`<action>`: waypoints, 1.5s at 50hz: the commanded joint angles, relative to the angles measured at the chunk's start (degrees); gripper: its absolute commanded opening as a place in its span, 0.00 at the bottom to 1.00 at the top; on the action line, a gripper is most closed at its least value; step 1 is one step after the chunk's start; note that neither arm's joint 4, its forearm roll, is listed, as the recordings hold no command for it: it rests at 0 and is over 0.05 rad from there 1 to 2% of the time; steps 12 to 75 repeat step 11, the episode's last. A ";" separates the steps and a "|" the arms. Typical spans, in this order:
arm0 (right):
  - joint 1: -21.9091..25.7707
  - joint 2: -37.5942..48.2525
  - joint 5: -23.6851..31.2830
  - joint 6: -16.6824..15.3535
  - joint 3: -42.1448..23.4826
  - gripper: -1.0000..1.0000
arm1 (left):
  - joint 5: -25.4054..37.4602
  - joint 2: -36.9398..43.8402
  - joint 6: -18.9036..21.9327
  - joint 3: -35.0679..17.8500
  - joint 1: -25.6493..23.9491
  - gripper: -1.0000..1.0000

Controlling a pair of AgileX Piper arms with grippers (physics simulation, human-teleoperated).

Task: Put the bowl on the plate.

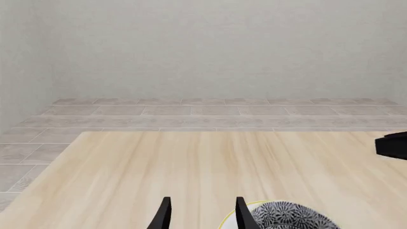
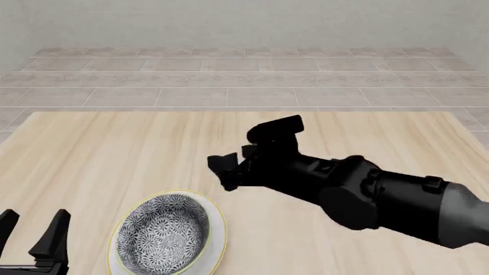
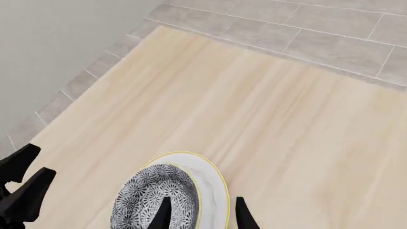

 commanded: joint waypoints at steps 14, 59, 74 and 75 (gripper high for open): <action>-6.69 -24.60 9.26 -7.16 3.63 1.00 | 0.00 0.00 0.00 0.00 0.00 1.00; -6.69 -24.60 9.26 -7.16 3.63 1.00 | 0.00 0.00 0.00 0.00 0.00 1.00; -6.69 -24.60 9.26 -7.16 3.63 1.00 | 0.00 0.00 0.00 0.00 0.00 1.00; -6.69 -24.60 9.26 -7.16 3.63 1.00 | 0.00 0.00 0.00 0.00 0.00 1.00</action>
